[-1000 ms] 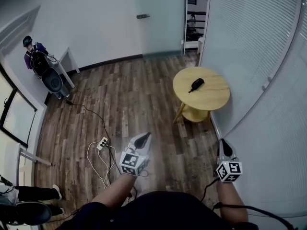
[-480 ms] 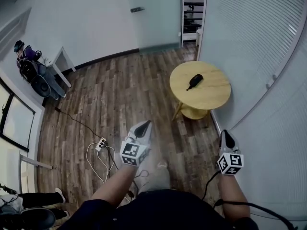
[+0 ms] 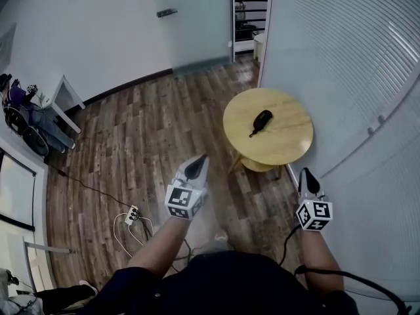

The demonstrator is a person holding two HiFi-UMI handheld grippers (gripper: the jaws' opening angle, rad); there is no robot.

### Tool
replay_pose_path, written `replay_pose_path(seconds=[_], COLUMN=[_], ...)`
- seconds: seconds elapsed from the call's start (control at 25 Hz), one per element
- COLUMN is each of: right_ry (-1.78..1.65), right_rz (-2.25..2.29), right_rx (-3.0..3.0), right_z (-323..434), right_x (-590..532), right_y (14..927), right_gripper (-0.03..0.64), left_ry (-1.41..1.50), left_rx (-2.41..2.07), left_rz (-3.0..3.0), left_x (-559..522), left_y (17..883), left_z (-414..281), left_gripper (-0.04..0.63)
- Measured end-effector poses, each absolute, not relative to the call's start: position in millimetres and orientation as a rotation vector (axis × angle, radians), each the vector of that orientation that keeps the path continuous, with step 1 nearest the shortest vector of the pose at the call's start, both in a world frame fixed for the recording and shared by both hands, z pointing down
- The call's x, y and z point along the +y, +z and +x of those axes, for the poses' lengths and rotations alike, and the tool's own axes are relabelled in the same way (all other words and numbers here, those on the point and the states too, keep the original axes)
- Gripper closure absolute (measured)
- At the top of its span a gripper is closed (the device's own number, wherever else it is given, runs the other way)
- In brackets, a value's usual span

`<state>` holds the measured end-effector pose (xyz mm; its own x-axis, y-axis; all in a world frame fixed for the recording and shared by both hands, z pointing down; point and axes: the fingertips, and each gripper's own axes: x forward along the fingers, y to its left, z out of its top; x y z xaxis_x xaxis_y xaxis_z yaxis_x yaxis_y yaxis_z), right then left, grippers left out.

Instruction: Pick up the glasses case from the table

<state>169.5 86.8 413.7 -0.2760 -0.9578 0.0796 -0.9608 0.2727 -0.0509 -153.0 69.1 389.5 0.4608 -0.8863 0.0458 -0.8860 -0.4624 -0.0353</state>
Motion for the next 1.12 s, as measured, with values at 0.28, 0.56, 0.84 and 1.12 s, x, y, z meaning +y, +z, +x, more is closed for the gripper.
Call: replay_pose_path(seconds=[0.28, 0.56, 0.84, 1.12], right_ry=[0.183, 0.223, 0.216, 0.341], right_rz=[1.945, 1.966, 1.943, 1.833], right_rx=[-2.42, -2.408, -2.428, -2.427], right_z=[157, 158, 172, 184], right_x=[-2, -78, -178, -287], right_y=[422, 434, 443, 461], right_gripper=[0.609, 0.609, 0.609, 0.609], left_ry=[-0.112, -0.138, -0.212, -0.25], left_rx=[1.538, 1.481, 1.46, 1.542], left_rz=[-2.731, -2.771, -2.79, -2.774], left_x=[-32, -121, -212, -309], left_y=[397, 413, 432, 428], left_z=[-159, -136, -99, -85], left_gripper=[0.592, 0.592, 0.592, 0.592])
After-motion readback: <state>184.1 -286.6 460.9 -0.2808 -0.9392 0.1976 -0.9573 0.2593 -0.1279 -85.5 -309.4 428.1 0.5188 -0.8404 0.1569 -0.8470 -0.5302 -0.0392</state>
